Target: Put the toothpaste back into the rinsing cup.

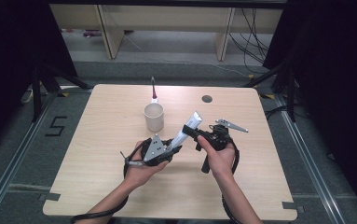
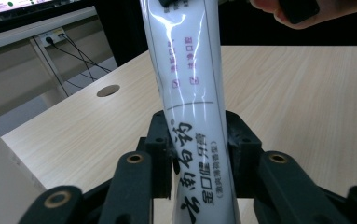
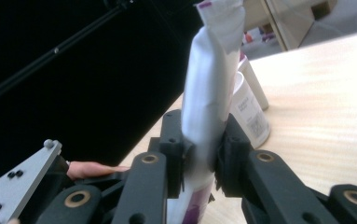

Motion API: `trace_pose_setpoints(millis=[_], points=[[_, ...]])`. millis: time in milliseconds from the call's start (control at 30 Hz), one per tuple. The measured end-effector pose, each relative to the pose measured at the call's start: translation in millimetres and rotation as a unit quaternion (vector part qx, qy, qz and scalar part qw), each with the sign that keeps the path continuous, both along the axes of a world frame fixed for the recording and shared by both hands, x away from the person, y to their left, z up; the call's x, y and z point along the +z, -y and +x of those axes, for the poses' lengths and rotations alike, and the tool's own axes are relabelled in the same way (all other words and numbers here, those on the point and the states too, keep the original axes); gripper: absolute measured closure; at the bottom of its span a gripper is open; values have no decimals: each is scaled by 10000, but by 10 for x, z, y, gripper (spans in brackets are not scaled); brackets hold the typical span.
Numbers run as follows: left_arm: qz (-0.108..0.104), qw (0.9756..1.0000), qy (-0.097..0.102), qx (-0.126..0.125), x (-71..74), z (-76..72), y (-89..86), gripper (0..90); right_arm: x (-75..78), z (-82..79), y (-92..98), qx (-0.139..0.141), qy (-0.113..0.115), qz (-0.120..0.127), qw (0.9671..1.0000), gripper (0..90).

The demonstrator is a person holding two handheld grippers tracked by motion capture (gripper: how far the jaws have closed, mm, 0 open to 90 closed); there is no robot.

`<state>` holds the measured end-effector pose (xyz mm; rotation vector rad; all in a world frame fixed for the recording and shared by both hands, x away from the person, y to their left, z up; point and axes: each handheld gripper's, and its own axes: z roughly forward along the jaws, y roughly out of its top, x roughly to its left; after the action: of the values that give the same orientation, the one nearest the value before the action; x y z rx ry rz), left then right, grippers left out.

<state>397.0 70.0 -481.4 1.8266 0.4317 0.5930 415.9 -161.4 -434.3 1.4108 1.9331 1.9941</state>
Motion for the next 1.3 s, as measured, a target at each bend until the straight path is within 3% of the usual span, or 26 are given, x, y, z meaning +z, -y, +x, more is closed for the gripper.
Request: trace_pose_setpoints(millis=[100,167,200,267,333,367,467,567,633,667,700,733,833,900,967,1000,1300], points=[[-47,10000,-67,0,35,-10,-13,577,80,-27,-33,13,370,-391,9986,771],[-79,9999,-123,59,65,-19,-46,479,156,-59,-65,-59,722,-1036,9920,773],[-68,9999,-121,74,73,-19,-59,463,174,-61,-62,-85,932,-1214,9882,773],[-7,9998,-185,59,92,-13,-90,454,218,-75,-59,-46,1062,-1383,9847,773],[22,9997,-232,36,108,0,-103,442,246,-83,-68,-19,1262,-1578,9794,773],[-7,9997,-252,37,116,6,-98,434,261,-79,-76,43,1390,-1729,9751,773],[14,9996,-291,-26,158,15,-66,408,288,-97,-113,139,1517,-1955,9688,773],[-10,9995,-312,-101,203,17,-17,386,287,-104,-159,243,1532,-2061,9661,772],[-17,9995,-296,-103,225,21,9,381,285,-111,-183,223,1595,-2187,9624,772],[-38,9995,-294,-95,233,24,19,382,282,-118,-198,285,1550,-2145,9639,772],[-33,9995,-297,-108,239,27,26,390,281,-110,-202,318,1639,-2168,9618,772],[-30,9995,-295,-111,245,29,33,403,289,-124,-204,278,1586,-2237,9613,772],[-32,9995,-283,-114,270,37,52,443,292,-135,-227,336,1519,-2219,9626,772],[-38,9995,-291,-108,284,40,71,469,299,-143,-231,362,1521,-2293,9607,772],[-57,9995,-298,-92,291,45,89,491,299,-136,-242,321,1685,-2353,9567,772],[-48,9996,-278,-54,296,53,97,497,297,-138,-261,434,1602,-2275,9595,772],[10,9997,-257,13,291,77,112,552,314,-163,-292,430,1591,-2348,9580,772]])
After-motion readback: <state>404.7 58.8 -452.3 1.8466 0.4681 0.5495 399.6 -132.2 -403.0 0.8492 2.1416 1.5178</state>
